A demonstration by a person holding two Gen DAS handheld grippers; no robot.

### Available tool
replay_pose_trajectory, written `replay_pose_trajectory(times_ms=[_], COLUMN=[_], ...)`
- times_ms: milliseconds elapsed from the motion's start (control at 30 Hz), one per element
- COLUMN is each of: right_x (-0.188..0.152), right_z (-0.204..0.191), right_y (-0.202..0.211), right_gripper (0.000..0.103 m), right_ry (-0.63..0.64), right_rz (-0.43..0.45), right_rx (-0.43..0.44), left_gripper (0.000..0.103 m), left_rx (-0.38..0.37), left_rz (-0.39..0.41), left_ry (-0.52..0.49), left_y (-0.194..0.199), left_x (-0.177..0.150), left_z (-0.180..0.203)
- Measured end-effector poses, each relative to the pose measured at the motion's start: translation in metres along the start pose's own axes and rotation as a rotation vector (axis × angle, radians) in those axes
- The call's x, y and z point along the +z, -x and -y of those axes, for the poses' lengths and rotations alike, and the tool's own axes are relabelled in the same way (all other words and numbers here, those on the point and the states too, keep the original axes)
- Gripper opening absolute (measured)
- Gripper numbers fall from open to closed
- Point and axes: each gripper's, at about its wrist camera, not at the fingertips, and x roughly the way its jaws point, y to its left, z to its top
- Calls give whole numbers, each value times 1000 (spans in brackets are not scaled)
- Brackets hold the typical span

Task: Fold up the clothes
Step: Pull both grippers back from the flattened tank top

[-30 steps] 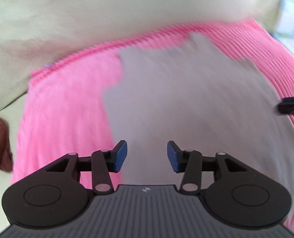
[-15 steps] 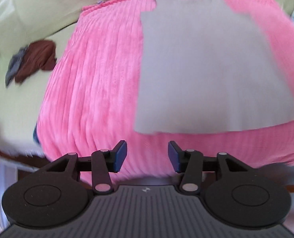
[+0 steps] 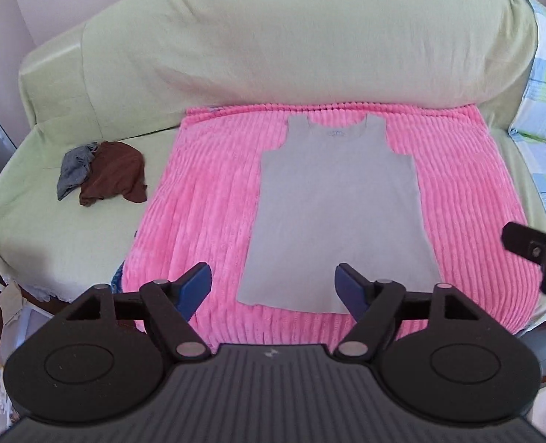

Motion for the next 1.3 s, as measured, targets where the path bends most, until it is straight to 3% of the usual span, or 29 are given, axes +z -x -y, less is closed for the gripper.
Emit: replay_pose_trajectory(times_ms=[267, 633, 933, 1067, 1300], right_x=[-17, -17, -7, -4, 13], right_z=[-20, -48, -62, -62, -48], right_y=[23, 39, 12, -4, -59], right_gripper=[101, 101, 101, 101, 101], right_ry=[25, -5, -86, -124, -102], right_rz=[-61, -54, -35, -52, -85], right_rx=[-31, -80, -167, -173, -140], left_gripper=[78, 79, 79, 79, 78], left_rx=[-24, -94, -151, -168, -192], left_rz=[-34, -43, -41, -46, -68], left_ry=[-8, -88, -189, -218, -221], left_y=[23, 24, -12, -28, -91], left_x=[-11, 1, 24, 32, 58], left_z=[-11, -26, -31, -35, -39])
